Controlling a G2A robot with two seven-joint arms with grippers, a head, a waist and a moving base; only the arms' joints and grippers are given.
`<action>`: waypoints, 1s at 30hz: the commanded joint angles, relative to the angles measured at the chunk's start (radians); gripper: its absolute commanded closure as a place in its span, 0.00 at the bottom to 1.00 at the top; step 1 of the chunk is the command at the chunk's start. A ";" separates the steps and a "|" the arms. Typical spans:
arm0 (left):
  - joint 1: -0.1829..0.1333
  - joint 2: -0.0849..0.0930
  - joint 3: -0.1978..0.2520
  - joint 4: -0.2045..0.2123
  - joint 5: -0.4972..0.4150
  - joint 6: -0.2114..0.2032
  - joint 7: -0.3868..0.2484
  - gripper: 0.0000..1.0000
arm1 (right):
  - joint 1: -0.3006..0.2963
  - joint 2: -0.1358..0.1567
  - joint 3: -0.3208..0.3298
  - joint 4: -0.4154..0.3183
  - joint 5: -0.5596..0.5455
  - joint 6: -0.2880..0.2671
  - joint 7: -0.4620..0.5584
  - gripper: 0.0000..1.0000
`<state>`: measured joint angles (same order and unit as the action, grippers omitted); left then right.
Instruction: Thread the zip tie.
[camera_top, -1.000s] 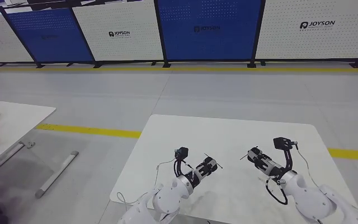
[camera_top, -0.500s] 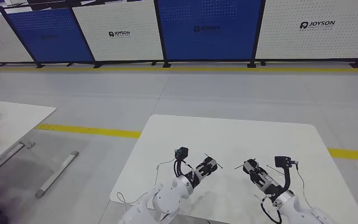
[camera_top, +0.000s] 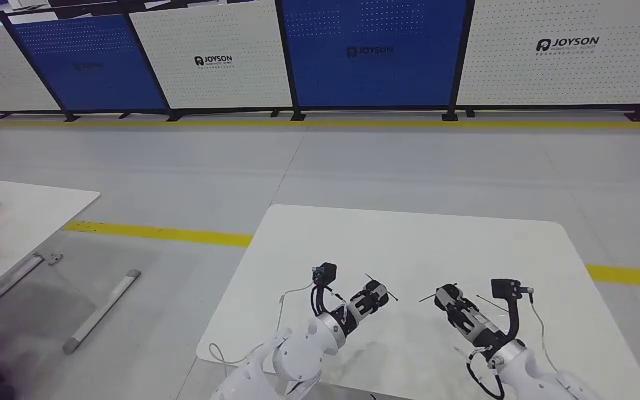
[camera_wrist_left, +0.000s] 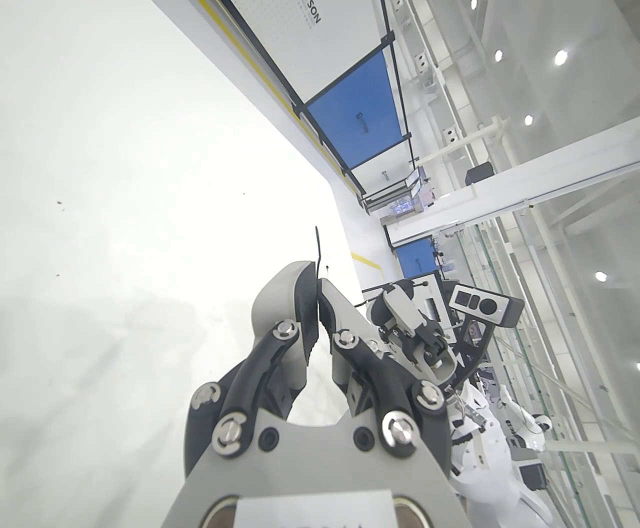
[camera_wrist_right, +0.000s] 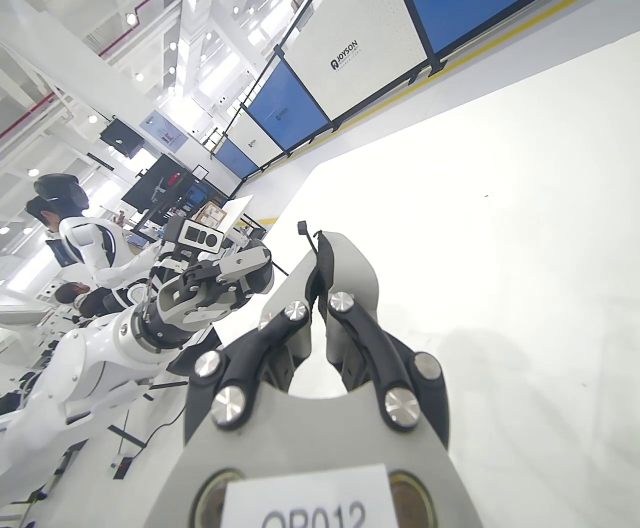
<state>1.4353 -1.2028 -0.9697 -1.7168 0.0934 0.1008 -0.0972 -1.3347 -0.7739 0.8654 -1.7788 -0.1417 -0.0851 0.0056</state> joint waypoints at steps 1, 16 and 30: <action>0.000 0.000 0.000 0.000 0.000 0.000 0.000 1.00 | -0.017 -0.001 0.019 0.002 0.013 -0.016 -0.036 1.00; 0.000 0.000 0.000 0.000 0.000 0.000 0.000 1.00 | -0.127 -0.059 -0.011 0.023 -0.136 -0.052 -0.382 1.00; 0.000 0.000 0.000 0.000 0.000 0.000 0.000 1.00 | -0.128 -0.062 -0.006 0.023 -0.131 -0.047 -0.397 1.00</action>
<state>1.4353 -1.2028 -0.9697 -1.7168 0.0934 0.1008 -0.0972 -1.4622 -0.8335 0.8551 -1.7561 -0.2767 -0.1359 -0.3783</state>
